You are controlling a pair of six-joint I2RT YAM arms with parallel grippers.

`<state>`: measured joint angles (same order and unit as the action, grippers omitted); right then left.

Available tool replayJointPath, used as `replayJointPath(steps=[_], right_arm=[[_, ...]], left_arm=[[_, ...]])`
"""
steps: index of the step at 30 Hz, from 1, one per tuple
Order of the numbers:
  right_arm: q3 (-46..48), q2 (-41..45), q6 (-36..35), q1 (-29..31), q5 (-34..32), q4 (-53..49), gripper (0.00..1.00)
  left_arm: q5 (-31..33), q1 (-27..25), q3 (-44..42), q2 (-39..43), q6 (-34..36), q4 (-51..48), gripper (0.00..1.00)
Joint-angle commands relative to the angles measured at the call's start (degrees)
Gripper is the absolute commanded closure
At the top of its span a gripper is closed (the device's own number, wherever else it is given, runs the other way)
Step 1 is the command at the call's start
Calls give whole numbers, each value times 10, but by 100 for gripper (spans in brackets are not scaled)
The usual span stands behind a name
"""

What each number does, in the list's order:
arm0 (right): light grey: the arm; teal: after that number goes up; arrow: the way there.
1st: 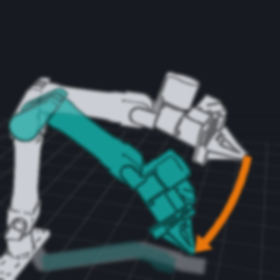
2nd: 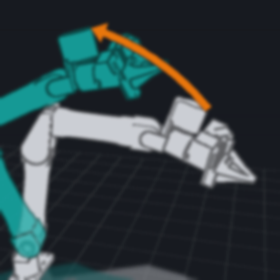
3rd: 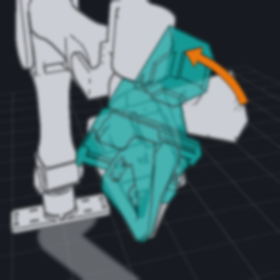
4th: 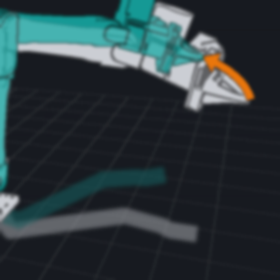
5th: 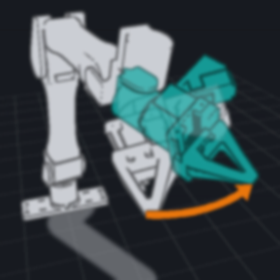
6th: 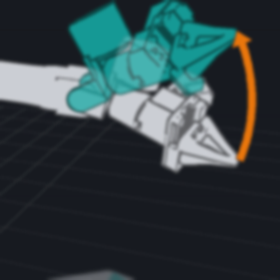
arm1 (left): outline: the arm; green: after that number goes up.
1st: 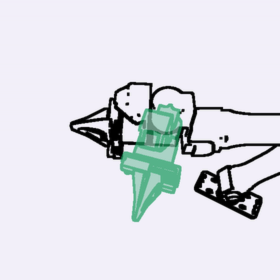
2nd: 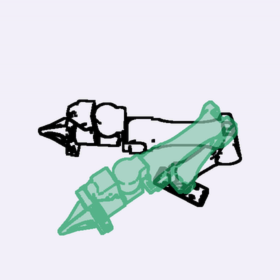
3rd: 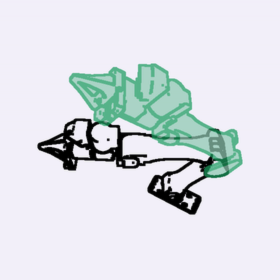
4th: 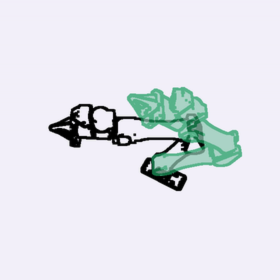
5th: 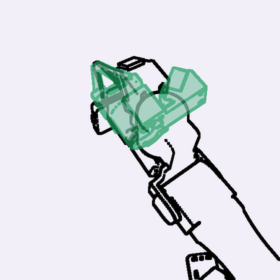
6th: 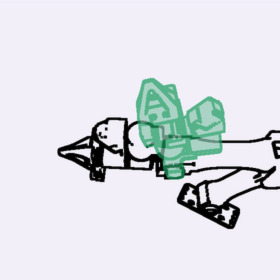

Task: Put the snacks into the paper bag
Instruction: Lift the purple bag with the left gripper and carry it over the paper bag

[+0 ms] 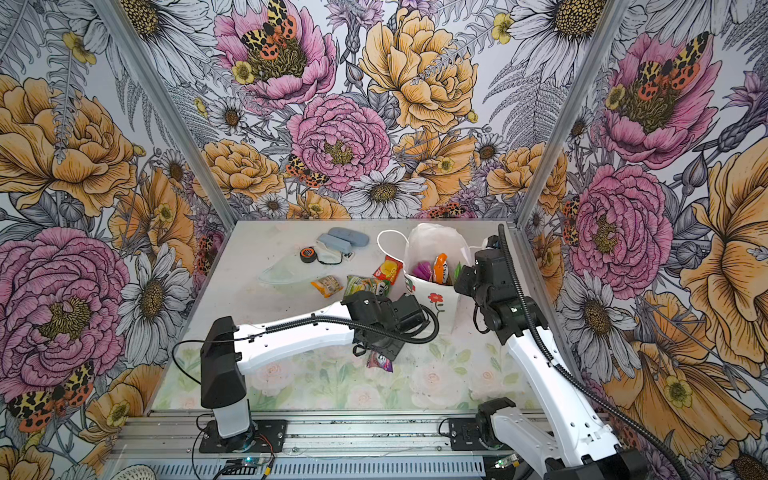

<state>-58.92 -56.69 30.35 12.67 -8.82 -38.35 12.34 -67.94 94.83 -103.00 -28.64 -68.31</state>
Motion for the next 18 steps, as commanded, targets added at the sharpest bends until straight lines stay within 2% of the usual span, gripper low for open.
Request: replayJointPath(steps=[1, 10, 18], right_arm=[[-2, 16, -4, -7, -17, 24, 100], [-9, 11, -5, -6, -13, 24, 100], [-10, 10, -5, -7, -13, 24, 100]], left_arm=[[-25, 4, -23, 56, -18, 76, 100], [19, 5, -64, 142, -32, 158, 100], [20, 15, -92, 186, -10, 220, 100]])
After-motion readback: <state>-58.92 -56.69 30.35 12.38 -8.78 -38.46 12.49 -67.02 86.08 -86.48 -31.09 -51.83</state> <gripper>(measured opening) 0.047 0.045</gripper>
